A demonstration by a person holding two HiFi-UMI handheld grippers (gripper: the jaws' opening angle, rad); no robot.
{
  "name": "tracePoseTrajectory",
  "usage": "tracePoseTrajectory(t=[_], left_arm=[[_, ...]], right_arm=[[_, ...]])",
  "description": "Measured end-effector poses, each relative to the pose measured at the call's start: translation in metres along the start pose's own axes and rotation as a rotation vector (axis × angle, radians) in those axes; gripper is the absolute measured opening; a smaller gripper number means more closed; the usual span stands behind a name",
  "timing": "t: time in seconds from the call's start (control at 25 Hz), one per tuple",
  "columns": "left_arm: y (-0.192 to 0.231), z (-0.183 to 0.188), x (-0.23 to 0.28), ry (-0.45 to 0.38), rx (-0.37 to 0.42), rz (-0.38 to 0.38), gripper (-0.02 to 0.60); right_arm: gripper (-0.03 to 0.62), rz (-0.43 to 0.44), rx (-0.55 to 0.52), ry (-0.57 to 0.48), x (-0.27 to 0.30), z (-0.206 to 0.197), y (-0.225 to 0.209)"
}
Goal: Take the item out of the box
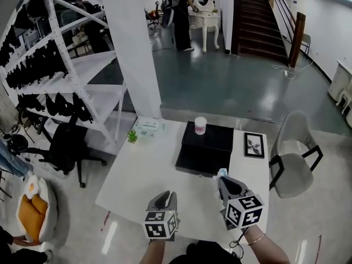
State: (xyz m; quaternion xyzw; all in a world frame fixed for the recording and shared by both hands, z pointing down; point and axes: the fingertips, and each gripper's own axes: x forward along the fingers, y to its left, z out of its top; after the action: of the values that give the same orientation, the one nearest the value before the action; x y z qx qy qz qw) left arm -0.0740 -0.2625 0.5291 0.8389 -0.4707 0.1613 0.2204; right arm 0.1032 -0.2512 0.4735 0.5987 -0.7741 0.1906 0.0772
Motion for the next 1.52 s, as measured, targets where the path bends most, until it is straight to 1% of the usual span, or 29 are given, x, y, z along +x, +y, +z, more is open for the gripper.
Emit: tracePoseTrajectory(t=[0.4,0.92,1.52], left_arm=[[0.002,-0.003,-0.013,-0.013,-0.005,0.016,0.063],[0.001,-0.006,-0.023,-0.022,0.000,0.030,0.063],[-0.005,-0.004,-0.026,-0.023,0.014,0.028,0.063]], right_arm=[[0.003,0.007,0.016,0.024,-0.018,-0.020,0.008],[0.003,0.001,0.046,0.023,-0.032,-0.031,0.006],[0.003,-0.008,0.066,0.030,-0.037,-0.037,0.003]])
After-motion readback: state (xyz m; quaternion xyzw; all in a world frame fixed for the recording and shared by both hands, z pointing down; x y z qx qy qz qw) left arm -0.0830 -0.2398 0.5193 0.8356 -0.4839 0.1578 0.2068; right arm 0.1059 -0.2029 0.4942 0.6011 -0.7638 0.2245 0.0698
